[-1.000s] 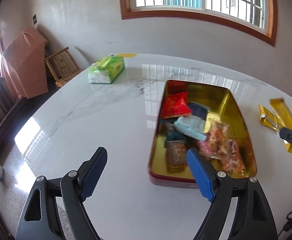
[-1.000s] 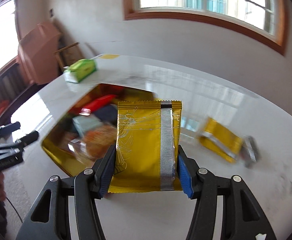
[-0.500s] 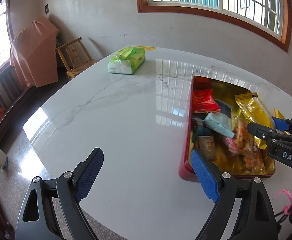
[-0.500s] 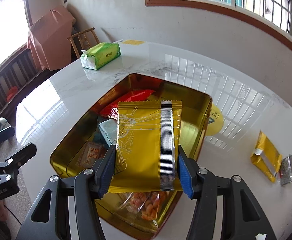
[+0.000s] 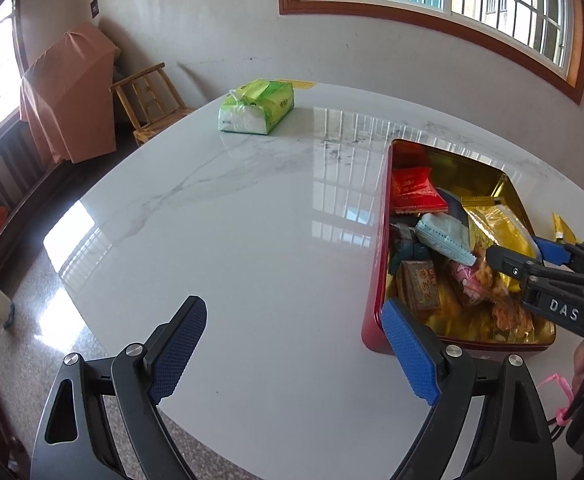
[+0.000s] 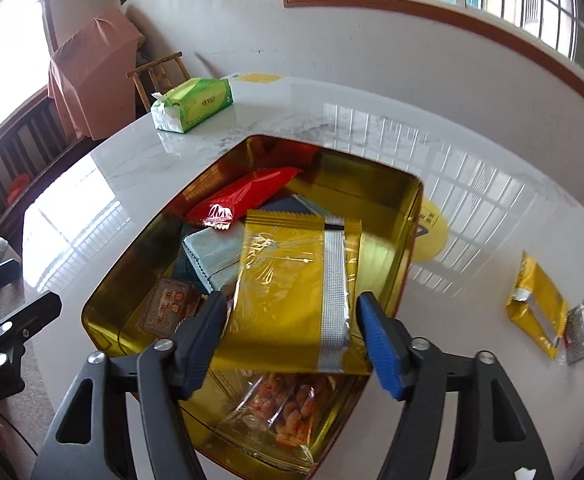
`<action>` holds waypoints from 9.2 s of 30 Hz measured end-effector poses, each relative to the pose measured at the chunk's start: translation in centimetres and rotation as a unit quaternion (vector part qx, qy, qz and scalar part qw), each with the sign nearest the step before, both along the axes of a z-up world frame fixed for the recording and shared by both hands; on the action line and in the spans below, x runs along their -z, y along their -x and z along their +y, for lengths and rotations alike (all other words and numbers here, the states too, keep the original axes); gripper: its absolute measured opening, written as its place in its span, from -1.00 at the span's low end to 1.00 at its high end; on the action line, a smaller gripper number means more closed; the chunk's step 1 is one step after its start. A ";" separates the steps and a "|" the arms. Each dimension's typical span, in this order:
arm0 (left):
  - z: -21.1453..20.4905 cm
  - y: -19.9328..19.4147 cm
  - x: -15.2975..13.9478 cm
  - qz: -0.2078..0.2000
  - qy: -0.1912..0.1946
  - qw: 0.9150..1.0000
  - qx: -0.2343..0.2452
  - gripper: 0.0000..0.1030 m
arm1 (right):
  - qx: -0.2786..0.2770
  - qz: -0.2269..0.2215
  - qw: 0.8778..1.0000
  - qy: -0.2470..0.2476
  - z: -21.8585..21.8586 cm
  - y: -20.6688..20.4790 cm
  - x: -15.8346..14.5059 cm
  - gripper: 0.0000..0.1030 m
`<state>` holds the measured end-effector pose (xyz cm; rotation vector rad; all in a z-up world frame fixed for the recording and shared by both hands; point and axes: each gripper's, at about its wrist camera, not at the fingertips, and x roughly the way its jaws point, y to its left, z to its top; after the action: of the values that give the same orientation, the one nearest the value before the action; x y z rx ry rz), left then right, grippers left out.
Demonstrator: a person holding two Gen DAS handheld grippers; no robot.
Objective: Organize snacks
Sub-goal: 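Carry the yellow silver-striped bag into the tin and open the right tool, then grasp the dark foil-wrapped block on the table with the right tool, then grasp the yellow bag with silver stripe on the table using the left tool, then carry the yellow bag into the tin and open the left tool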
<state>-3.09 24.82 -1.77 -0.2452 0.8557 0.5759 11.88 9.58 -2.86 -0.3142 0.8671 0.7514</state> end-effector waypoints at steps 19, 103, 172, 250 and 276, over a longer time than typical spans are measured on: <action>-0.8 -0.5 -0.3 0.005 0.000 1.000 0.010 0.74 | 0.140 -0.045 0.989 -0.014 -15.8 -4.5 -2.6 0.30; -23.5 -31.2 5.1 0.042 0.126 0.952 0.275 -0.30 | 0.299 -0.007 0.954 0.016 -34.9 -12.4 4.3 -0.47; -23.1 -12.3 -1.5 -0.010 0.163 0.938 0.306 -0.73 | 0.306 -0.010 0.952 0.022 -34.9 -12.5 4.5 -0.48; -2.1 -20.3 -1.5 -0.017 0.084 0.987 0.139 -0.79 | 0.310 -0.011 0.950 0.024 -35.2 -12.5 4.5 -0.48; -2.8 -18.6 1.1 0.042 0.046 0.989 0.135 0.11 | 0.310 -0.011 0.950 0.024 -35.2 -12.5 4.5 -0.40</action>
<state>15.48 22.06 -2.88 -0.1857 0.9810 0.2961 24.42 -25.65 -7.40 -0.0788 0.8975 0.1412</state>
